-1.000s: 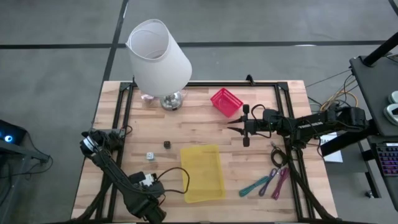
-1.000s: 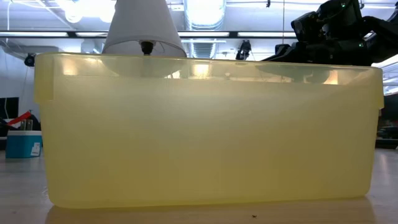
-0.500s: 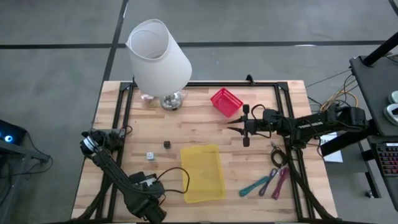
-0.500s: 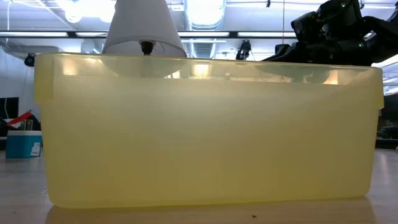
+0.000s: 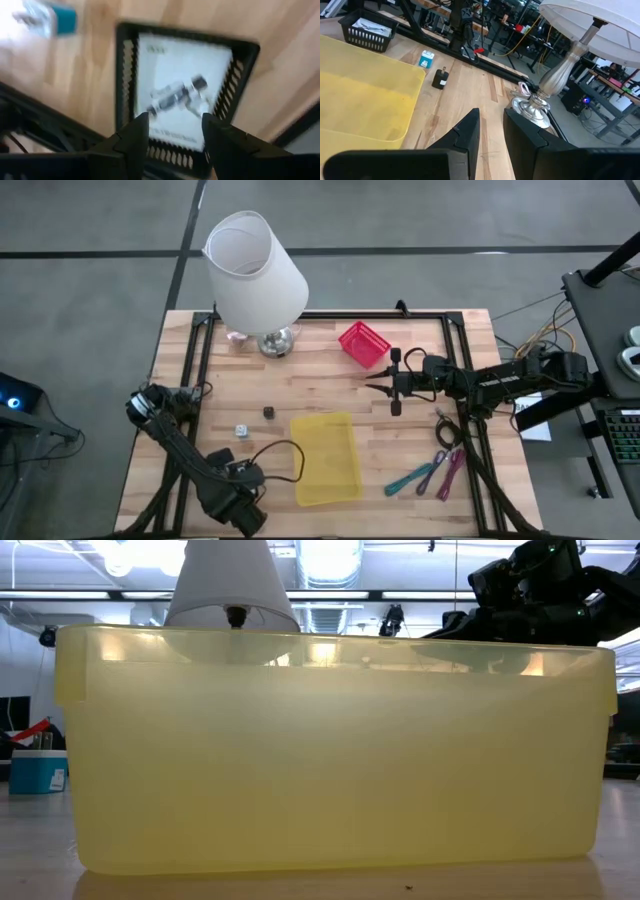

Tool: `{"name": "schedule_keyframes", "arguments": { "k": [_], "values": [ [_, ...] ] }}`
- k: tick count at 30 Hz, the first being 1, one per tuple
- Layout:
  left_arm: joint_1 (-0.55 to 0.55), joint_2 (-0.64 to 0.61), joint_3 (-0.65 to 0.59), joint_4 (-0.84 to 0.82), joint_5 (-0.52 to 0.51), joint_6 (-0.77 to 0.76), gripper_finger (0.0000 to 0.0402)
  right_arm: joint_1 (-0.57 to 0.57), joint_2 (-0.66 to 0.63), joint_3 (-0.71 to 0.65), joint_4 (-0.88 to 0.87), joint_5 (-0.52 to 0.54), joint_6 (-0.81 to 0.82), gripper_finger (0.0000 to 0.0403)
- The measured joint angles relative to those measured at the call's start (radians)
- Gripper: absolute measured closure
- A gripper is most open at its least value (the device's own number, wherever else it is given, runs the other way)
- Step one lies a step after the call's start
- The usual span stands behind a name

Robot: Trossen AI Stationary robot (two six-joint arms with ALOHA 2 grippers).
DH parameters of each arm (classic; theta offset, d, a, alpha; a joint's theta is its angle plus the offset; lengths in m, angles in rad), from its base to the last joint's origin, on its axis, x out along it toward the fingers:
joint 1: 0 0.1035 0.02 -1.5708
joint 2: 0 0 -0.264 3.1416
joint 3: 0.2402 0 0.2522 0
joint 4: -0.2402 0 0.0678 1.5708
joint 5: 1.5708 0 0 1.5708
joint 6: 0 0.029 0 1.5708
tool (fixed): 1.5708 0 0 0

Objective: Pick and place items into bin
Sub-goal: Put the blue charger adapter into the red bin

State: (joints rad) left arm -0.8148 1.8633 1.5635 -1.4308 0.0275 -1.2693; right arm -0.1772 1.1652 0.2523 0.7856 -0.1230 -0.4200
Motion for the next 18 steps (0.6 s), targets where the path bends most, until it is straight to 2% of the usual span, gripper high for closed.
{"name": "schedule_keyframes", "arguments": {
  "k": [7, 14, 18],
  "values": [
    [0.037, 0.0, 0.0, -0.001, -0.126, 0.169, 0.0234, 0.0, 0.0, 0.0, -0.006, 0.0, 0.0, 0.0328],
    [0.087, 0.0, -0.002, 0.0, -0.435, 0.372, 0.0234, 0.0, 0.0, 0.0, -0.028, 0.0, 0.001, 0.0328],
    [0.123, 0.0, -0.011, 0.0, -0.586, 0.42, 0.0234, -0.001, 0.0, 0.0, -0.028, 0.0, 0.001, 0.0328]
  ]
}}
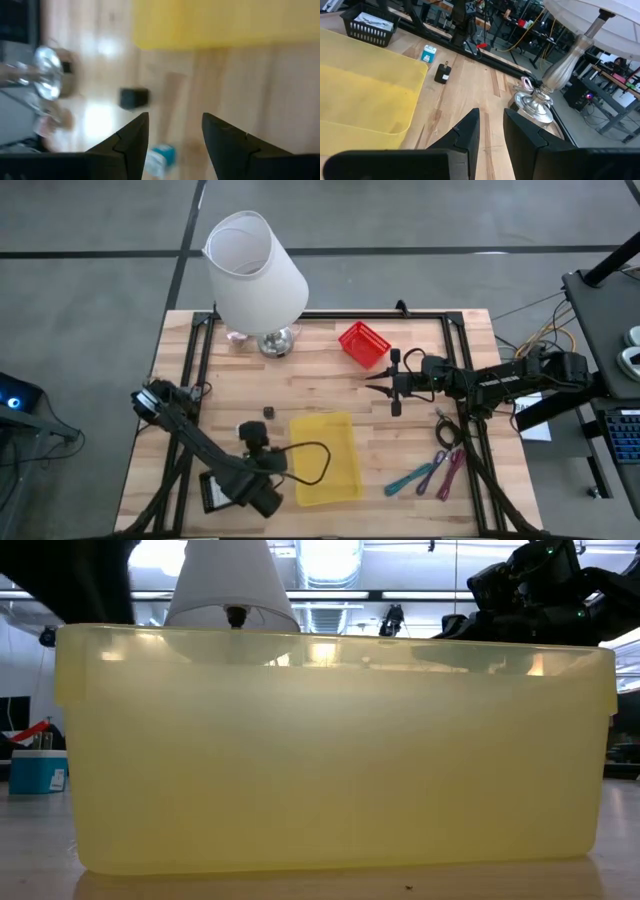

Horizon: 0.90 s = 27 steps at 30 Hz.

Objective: Pick and place items into bin
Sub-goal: Put the blue charger adapter into the red bin

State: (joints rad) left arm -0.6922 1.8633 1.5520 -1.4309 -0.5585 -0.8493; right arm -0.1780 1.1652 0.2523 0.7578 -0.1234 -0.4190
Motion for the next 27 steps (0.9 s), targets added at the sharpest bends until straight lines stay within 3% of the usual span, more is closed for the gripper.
{"name": "schedule_keyframes", "arguments": {
  "k": [7, 13, 18, 27],
  "values": [
    [0.092, 0.0, -0.036, -0.01, -0.041, 0.053, 0.0234, 0.0, 0.0, 0.0, 0.0, 0.0, -0.015, 0.0328],
    [0.156, -0.034, -0.098, -0.054, 0.005, 0.131, 0.0234, 0.0, 0.0, 0.0, 0.0, 0.0, -0.052, 0.0328],
    [0.184, -0.143, -0.217, -0.007, 0.034, 0.124, 0.0234, 0.0, 0.0, 0.0, 0.001, 0.0, -0.087, 0.0328],
    [0.207, -0.447, -0.355, 0.195, 0.039, 0.124, 0.0234, 0.001, 0.0, 0.0, 0.002, 0.01, -0.116, 0.0328]
  ]
}}
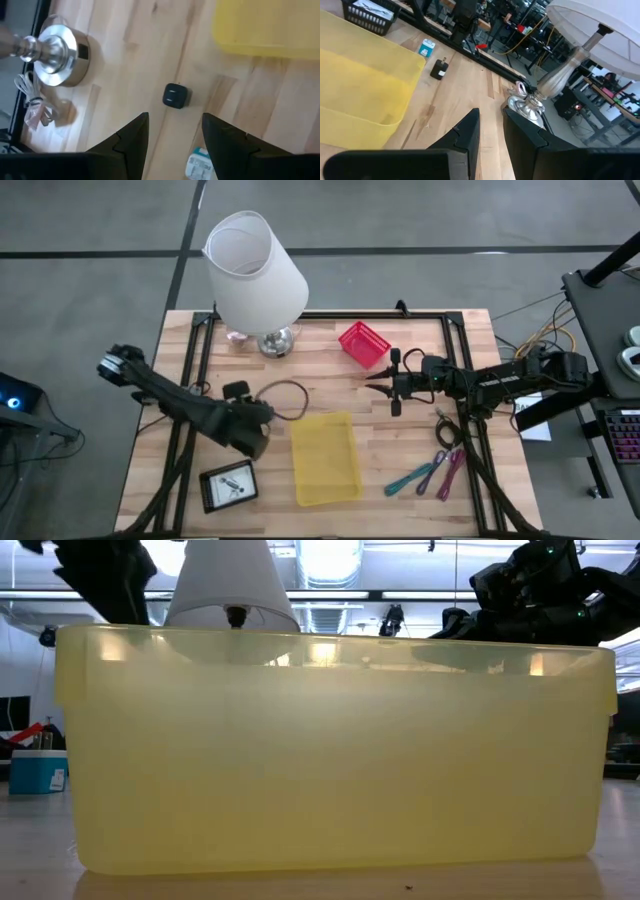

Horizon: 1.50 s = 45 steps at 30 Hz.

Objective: Pick and place items into bin
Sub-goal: Put the blue charger adapter into the red bin

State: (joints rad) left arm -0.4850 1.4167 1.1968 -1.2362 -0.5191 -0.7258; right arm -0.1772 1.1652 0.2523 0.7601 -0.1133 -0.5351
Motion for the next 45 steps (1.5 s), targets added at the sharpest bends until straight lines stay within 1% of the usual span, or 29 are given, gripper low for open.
{"name": "schedule_keyframes", "arguments": {
  "k": [4, 9, 12, 17, 20, 23, 25, 30, 33, 39, 45],
  "values": [
    [0.014, -0.075, -0.034, -0.002, -0.006, 0.0, 0.0234, 0.0, 0.0, 0.0, 0.0, 0.009, -0.002, 0.0328],
    [0.026, -0.092, -0.042, 0.003, -0.005, 0.0, 0.0227, 0.0, 0.0, 0.0, -0.001, 0.009, 0.001, 0.0328],
    [0.026, -0.074, -0.042, 0.005, 0.01, 0.003, 0.02, 0.0, 0.0, 0.0, -0.001, 0.009, 0.008, 0.0328],
    [0.026, -0.004, -0.042, 0.008, 0.069, 0.003, 0.0132, 0.0, 0.0, 0.0, -0.001, 0.009, 0.008, 0.0328],
    [0.026, 0.061, -0.042, 0.009, 0.138, 0.031, 0.0109, 0.0, 0.0, 0.0, -0.001, 0.009, 0.008, 0.0328],
    [0.026, 0.13, -0.043, 0.005, 0.248, 0.033, 0.0105, 0.0, 0.0, 0.0, -0.001, 0.009, 0.006, 0.0328],
    [0.026, 0.163, -0.043, -0.012, 0.289, 0.033, 0.0105, 0.0, 0.0, 0.0, -0.001, 0.009, 0.004, 0.0328],
    [0.027, 0.228, -0.043, -0.04, 0.298, 0.034, 0.0105, 0.0, 0.0, 0.0, -0.001, 0.009, 0.003, 0.0328],
    [0.028, 0.249, -0.043, -0.039, 0.298, 0.06, 0.0104, 0.0, 0.0, 0.0, 0.0, 0.009, 0.0, 0.0328],
    [0.036, 0.258, -0.053, -0.035, 0.302, 0.063, 0.0104, 0.0, 0.0, 0.0, -0.001, 0.009, -0.001, 0.0328],
    [0.048, 0.257, -0.104, 0.002, 0.314, 0.079, 0.0104, 0.0, 0.0, 0.0, 0.0, 0.009, -0.001, 0.0328]
  ]
}}
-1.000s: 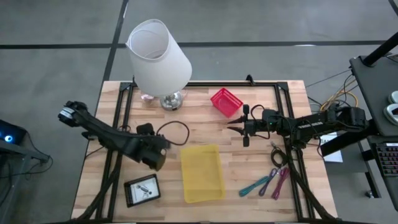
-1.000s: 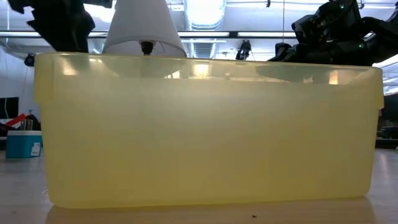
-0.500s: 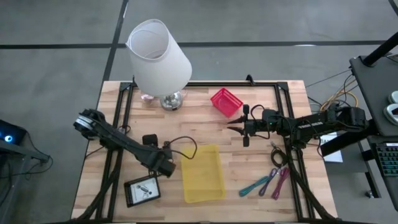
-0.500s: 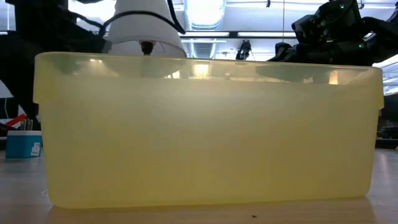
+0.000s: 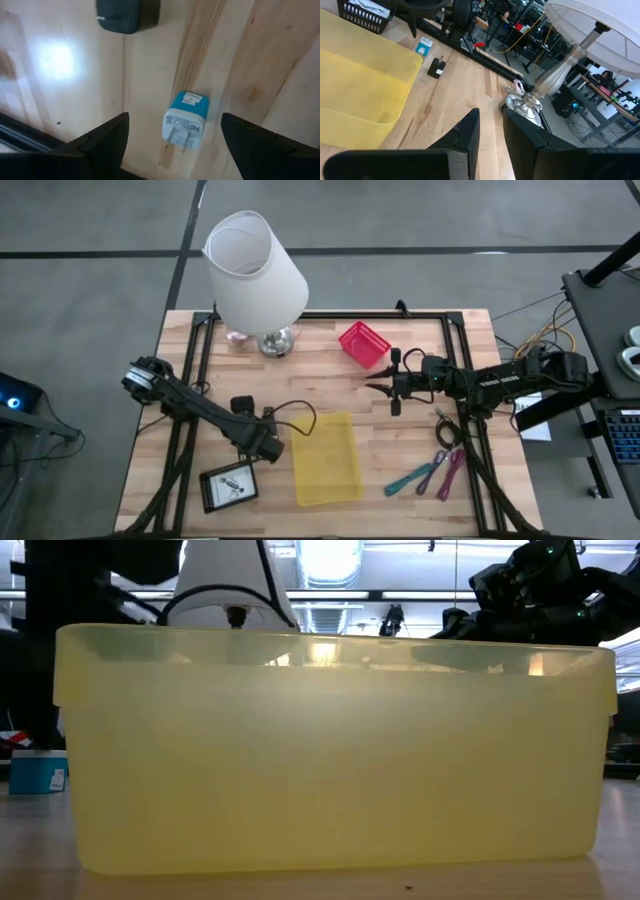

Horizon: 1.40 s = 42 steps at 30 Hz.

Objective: Pick and place items into bin
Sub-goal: Put the blue charger adapter into the red bin

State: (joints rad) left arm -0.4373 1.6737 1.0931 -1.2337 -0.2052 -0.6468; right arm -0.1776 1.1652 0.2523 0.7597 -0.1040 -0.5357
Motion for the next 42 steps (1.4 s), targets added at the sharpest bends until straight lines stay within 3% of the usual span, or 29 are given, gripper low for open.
{"name": "schedule_keyframes", "arguments": {
  "k": [19, 35, 42],
  "values": [
    [0.026, -0.001, -0.104, 0.145, 0.057, 0.067, 0.0104, 0.0, 0.0, 0.0, 0.0, 0.0, 0.0, 0.0328],
    [0.034, -0.001, -0.161, 0.154, 0.092, 0.087, 0.0105, 0.001, 0.0, 0.0, 0.0, 0.0, 0.0, 0.0328],
    [0.039, -0.001, -0.161, 0.158, 0.093, 0.111, 0.0149, 0.0, 0.0, 0.0, 0.0, 0.0, 0.0, 0.0328]
  ]
}}
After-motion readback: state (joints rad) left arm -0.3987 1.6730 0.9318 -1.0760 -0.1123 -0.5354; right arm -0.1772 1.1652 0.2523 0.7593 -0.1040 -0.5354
